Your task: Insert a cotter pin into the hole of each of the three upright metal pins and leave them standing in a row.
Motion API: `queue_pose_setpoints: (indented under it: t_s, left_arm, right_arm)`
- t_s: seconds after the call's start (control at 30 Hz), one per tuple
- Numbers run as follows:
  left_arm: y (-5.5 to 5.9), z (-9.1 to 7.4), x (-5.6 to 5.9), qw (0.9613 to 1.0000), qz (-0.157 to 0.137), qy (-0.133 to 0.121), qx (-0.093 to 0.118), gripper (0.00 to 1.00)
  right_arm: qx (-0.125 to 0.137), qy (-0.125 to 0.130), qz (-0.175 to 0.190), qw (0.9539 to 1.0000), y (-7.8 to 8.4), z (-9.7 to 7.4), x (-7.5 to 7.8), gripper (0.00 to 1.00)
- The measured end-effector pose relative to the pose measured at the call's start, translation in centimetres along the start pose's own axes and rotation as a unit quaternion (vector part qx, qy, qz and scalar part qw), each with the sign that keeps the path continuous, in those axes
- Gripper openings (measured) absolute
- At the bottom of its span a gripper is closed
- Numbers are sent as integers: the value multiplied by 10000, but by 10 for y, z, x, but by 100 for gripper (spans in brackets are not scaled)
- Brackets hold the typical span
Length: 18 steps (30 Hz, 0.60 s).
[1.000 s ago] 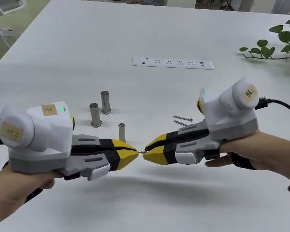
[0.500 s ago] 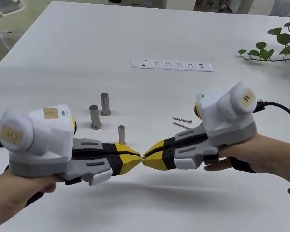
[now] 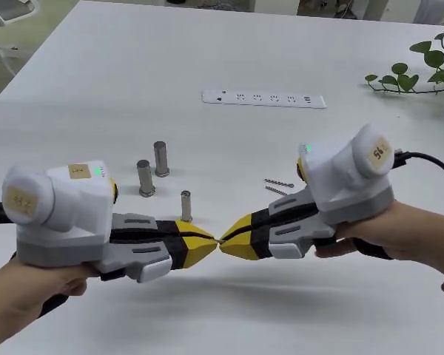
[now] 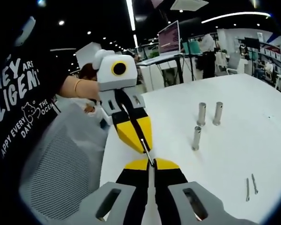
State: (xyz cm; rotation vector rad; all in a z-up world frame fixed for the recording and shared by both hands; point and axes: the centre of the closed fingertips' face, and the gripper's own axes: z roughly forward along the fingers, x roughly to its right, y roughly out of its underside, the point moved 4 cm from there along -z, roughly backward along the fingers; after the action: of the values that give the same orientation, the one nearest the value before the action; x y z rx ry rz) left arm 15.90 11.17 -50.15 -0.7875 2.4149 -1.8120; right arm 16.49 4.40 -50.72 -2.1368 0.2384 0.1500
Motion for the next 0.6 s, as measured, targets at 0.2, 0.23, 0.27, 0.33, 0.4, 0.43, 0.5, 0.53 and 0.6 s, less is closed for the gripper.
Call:
queue_pose_setpoints:
  t_s: [0.2,0.23,0.27,0.33,0.4,0.43,0.5,0.53,0.6]
  left_arm:
    - [2,0,-5,9998,143,-141,-77,2]
    - [2,0,-6,9997,147,-158,-74,2]
    - [2,0,-6,9997,148,-158,-61,2]
    - [2,0,-7,9996,191,-205,-63,2]
    - [2,0,-8,9995,215,-231,-68,2]
    - [2,0,-10,9993,244,-284,-80,1]
    - [4,0,-12,9990,263,-349,-123,0]
    - [5,0,-13,9989,261,-372,-135,0]
    - [7,0,-15,9984,312,-458,-148,0]
  right_arm:
    - [-145,6,-267,9995,0,0,0,0]
    - [-173,4,-303,9994,0,0,0,0]
    - [-184,11,-330,9993,0,0,1,0]
    - [-219,27,-386,9990,-1,0,2,0]
    - [-238,42,-421,9988,-1,0,4,0]
    - [-248,53,-438,9987,-1,0,5,0]
    - [-267,81,-458,9986,-1,0,6,0]
    - [-290,106,-482,9984,-1,-1,8,0]
    - [-336,165,-521,9979,-1,-2,11,0]
